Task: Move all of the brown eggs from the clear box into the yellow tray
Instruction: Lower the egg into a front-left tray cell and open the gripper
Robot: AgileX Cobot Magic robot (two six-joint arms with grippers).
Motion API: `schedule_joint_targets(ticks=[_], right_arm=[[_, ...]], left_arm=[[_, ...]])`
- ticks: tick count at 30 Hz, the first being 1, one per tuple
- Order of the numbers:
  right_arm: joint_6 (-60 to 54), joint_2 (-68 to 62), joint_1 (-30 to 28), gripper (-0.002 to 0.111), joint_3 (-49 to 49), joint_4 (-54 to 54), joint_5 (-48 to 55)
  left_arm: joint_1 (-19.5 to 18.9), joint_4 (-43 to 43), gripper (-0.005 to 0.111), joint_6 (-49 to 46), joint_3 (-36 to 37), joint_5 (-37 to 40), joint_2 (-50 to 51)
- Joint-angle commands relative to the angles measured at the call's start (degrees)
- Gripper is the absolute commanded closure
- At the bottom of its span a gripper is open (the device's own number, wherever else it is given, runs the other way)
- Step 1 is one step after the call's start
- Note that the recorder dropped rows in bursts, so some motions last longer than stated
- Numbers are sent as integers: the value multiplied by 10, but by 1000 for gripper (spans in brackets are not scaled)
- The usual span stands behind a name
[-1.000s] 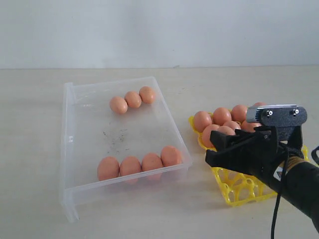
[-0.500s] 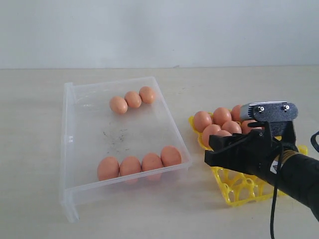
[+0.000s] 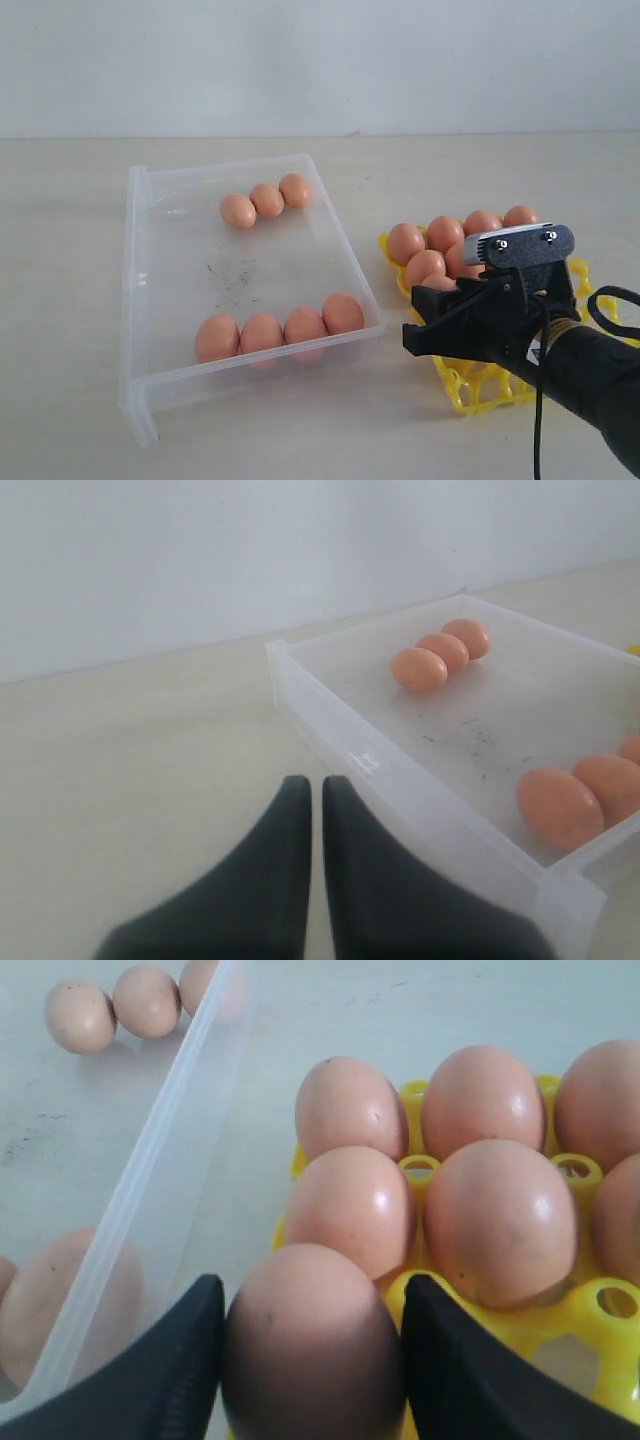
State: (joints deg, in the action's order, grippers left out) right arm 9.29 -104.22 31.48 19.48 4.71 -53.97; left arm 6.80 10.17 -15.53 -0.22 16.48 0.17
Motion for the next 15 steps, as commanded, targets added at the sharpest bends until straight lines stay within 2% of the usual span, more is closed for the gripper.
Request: schedule_joint_targets(ticks=[1, 12, 13, 15], right_arm=[[-5, -17, -5, 108, 3, -3, -27], [22, -17, -5, 108, 21, -6, 7], [22, -17, -5, 107, 21, -6, 7], [22, -17, -5, 95, 21, -6, 4]], left_arm=[[3, -1, 103, 0, 2, -1, -2], [3, -1, 103, 0, 2, -1, -2], [3, -1, 103, 0, 2, -1, -2], [3, -1, 103, 0, 2, -1, -2]])
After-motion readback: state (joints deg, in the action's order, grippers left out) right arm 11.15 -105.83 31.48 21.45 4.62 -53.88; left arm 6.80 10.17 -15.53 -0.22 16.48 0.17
